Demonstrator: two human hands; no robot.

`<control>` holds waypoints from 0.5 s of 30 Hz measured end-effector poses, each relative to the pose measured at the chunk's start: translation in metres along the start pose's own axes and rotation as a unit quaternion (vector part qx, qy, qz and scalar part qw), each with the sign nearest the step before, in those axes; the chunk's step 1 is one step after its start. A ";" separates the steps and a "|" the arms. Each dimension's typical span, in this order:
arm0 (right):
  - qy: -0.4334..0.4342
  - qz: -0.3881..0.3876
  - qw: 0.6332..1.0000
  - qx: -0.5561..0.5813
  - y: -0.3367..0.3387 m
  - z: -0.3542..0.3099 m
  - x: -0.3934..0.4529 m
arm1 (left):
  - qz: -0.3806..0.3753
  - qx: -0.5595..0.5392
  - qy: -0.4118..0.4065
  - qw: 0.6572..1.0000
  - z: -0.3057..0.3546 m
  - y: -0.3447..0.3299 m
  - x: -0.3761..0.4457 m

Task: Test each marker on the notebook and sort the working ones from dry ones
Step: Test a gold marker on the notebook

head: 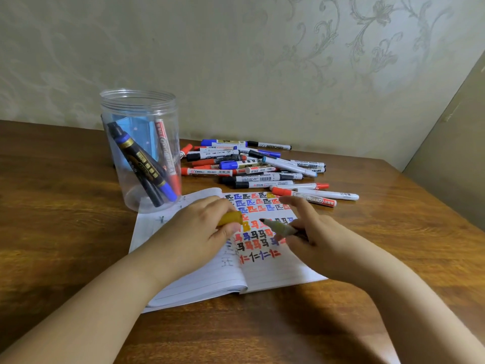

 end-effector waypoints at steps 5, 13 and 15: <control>0.005 0.012 0.990 0.142 0.017 0.003 -0.006 | 0.014 -0.006 -0.026 1.000 0.008 0.001 -0.001; 0.034 0.019 0.799 0.600 -0.016 0.027 -0.007 | 0.011 -0.016 -0.034 0.999 0.011 -0.004 -0.003; 0.040 0.045 0.835 0.547 -0.016 0.029 -0.007 | 0.009 -0.015 -0.036 0.999 0.011 -0.005 -0.003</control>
Point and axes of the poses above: each hand's wrist, its own x-axis towards the middle knuckle, its own y-axis out of the back of the hand, z = x × y, the point moved 9 cm from there along x, towards the middle knuckle, and after that the axes turned 12 degrees about -z, right-handed, at the moved point
